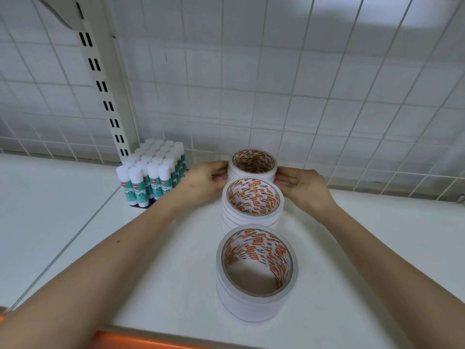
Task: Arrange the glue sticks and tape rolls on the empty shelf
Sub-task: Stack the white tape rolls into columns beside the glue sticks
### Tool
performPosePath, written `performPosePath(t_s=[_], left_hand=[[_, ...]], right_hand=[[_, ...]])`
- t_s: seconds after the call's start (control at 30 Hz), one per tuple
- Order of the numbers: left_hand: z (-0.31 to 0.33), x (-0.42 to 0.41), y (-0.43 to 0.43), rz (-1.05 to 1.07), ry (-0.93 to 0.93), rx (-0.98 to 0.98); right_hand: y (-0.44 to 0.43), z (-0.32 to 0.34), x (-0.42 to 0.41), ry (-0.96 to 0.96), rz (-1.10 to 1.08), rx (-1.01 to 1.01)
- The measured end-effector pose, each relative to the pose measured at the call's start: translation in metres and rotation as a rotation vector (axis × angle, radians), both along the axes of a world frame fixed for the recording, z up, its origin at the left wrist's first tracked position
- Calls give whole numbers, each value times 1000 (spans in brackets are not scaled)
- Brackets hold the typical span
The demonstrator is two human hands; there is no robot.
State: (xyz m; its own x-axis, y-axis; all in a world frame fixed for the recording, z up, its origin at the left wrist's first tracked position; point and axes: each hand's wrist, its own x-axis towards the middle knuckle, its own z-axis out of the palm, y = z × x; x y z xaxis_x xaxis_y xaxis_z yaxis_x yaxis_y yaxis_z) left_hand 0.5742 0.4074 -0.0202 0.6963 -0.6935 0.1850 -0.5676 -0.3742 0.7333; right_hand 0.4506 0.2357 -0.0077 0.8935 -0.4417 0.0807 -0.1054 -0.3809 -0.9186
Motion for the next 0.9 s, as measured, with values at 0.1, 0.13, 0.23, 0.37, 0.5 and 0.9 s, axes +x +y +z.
performPosePath(t_s=[0.1,0.13,0.23,0.37,0.5,0.9], left_hand=[[0,-1,-2,9,31,-8],[-1,-1,-2,10,22,-2],[-3,-1,-3,12,-17,2],[-3,-1,-1,7,-48,2],[-2,0,1,-16,-39,57],[21,-14,23,12,-107,135]], right_hand=[[5,-1,1,-40,-26,0],[6,-2,2,-57,-35,-4],[7,-4,3,-83,-73,-12],[6,-7,3,-87,-104,-28],[7,-7,3,-79,-92,-21],[5,20,-21,99,-50,-340]])
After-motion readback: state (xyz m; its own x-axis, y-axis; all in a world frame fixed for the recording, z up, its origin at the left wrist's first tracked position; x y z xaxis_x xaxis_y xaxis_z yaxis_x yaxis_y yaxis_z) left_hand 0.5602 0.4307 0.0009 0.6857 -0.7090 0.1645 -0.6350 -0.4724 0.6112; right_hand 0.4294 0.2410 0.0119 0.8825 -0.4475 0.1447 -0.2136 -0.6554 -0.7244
